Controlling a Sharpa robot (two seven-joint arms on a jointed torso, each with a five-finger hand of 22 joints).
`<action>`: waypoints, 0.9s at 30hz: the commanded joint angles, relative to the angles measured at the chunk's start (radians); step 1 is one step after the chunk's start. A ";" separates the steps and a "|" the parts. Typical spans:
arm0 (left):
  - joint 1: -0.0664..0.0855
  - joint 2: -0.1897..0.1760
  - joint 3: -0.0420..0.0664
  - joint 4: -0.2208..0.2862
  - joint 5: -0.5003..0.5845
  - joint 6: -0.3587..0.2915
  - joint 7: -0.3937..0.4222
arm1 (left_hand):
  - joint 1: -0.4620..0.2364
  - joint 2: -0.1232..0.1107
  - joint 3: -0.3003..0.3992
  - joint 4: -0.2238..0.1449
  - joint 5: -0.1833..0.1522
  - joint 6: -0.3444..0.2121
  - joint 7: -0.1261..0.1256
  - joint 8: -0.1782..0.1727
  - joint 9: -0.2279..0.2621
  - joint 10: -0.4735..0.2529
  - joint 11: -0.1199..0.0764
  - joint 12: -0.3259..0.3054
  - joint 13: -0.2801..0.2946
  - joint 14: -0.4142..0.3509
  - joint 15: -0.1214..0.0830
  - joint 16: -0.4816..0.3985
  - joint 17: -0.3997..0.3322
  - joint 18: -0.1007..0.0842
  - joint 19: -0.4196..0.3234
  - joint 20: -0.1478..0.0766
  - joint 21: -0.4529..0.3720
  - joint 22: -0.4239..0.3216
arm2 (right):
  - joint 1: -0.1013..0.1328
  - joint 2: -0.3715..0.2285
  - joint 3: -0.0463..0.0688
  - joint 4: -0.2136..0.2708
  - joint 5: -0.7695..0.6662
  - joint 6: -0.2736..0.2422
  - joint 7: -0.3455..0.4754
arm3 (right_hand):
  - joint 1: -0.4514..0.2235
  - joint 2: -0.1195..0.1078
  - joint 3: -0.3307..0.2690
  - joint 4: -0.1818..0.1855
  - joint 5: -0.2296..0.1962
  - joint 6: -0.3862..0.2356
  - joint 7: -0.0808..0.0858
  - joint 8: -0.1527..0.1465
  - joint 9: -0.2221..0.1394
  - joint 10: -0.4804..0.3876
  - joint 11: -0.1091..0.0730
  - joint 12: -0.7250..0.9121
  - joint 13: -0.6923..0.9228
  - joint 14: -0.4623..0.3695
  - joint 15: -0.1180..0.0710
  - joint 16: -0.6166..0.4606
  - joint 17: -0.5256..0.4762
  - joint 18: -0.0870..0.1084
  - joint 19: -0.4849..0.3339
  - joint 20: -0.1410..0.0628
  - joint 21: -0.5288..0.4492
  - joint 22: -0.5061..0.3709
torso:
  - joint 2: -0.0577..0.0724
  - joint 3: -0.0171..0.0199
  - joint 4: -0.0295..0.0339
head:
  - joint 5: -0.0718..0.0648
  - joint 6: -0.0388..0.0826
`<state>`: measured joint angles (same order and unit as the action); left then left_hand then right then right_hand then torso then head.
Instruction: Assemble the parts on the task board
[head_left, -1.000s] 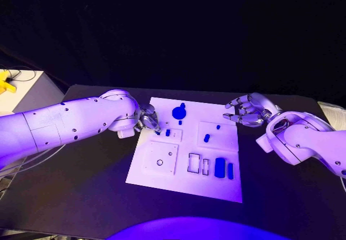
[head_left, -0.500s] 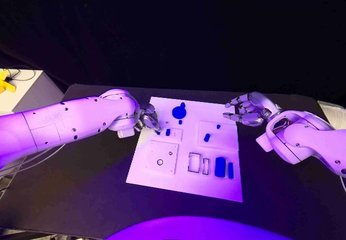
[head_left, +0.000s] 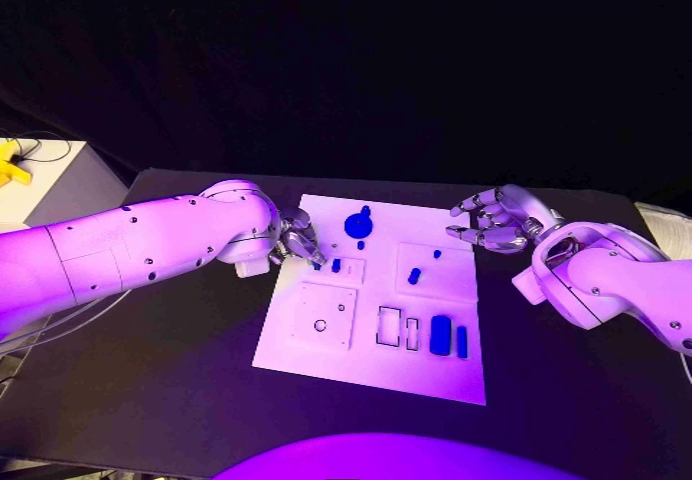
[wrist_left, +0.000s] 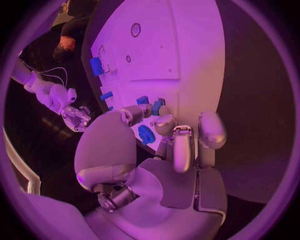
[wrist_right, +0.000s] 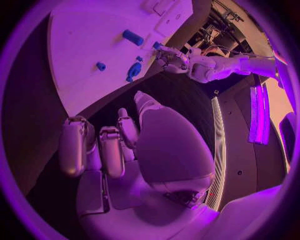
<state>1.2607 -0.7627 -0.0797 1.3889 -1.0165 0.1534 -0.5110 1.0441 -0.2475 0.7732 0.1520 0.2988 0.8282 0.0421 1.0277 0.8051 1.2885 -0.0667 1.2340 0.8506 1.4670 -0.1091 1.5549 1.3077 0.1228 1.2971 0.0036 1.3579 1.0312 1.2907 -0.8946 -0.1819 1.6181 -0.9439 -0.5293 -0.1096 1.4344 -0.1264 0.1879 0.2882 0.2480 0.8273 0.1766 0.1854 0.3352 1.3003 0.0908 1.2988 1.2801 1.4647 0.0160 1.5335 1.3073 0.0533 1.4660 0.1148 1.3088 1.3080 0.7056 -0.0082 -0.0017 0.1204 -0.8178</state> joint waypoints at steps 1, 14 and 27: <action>-0.009 0.004 -0.006 0.006 0.010 0.024 0.001 | -0.008 -0.003 -0.010 0.001 -0.005 0.058 -0.052 -0.006 0.018 -0.001 -0.004 -0.003 0.002 0.095 -0.008 0.004 0.232 -0.019 -0.002 -0.006 -0.005 0.000 | -0.001 -0.001 0.000 0.002 -0.006 0.009 0.006 | -0.008 -0.003 0.007 -0.002 0.006 0.006 0.001 0.002 -0.001 -0.002 0.000 0.002 -0.001 0.085 -0.004 -0.005 0.186 0.005 0.000 -0.002 -0.003 0.086 | 0.000 -0.0002 -0.0005 | -0.001 -0.001; -0.009 -0.001 -0.006 0.007 0.008 0.034 0.001 | -0.007 -0.010 -0.037 0.010 -0.004 0.059 -0.053 -0.009 0.021 -0.002 -0.005 -0.004 0.003 0.095 -0.009 0.004 0.233 -0.019 -0.002 -0.007 -0.006 0.000 | -0.001 -0.001 0.000 0.000 -0.007 0.009 0.006 | -0.008 -0.003 0.008 -0.002 0.009 0.006 0.001 0.001 -0.001 -0.001 0.000 0.003 0.000 0.085 -0.004 -0.004 0.187 0.005 0.000 -0.002 -0.003 0.086 | -0.001 -0.0008 0.0003 | -0.002 -0.002; -0.009 -0.007 -0.006 0.007 0.004 0.021 0.001 | 0.067 0.027 0.006 -0.013 0.007 0.050 -0.053 -0.022 0.029 -0.003 -0.007 -0.005 0.008 0.095 -0.011 0.004 0.233 -0.019 -0.001 -0.010 -0.007 0.001 | -0.001 -0.001 0.000 -0.001 -0.007 0.009 0.006 | -0.008 -0.003 0.008 -0.002 0.009 0.006 0.001 0.001 -0.001 -0.001 0.000 0.003 0.000 0.085 -0.004 -0.004 0.187 0.005 0.000 -0.002 -0.003 0.086 | 0.000 -0.0010 0.0001 | 0.000 -0.003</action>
<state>1.2595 -0.7711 -0.0799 1.3944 -1.0131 0.1550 -0.5056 1.0669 -0.2501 0.7417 0.1684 0.3017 0.8850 -0.0126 1.0102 0.8327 1.2917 -0.0700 1.2342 0.8577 1.4670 -0.1162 1.5549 1.3076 0.1228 1.2933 0.0000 1.3544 1.0315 1.2903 -0.8950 -0.1818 1.6166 -0.9439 -0.5293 -0.1096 1.4344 -0.1264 0.1907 0.2854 0.2538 0.8273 0.1767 0.1854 0.3353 1.3003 0.0909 1.2988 1.2802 1.4647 0.0160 1.5335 1.3079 0.0532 1.4661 0.1148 1.3089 1.3076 0.7052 -0.0094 -0.0012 0.1193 -0.8210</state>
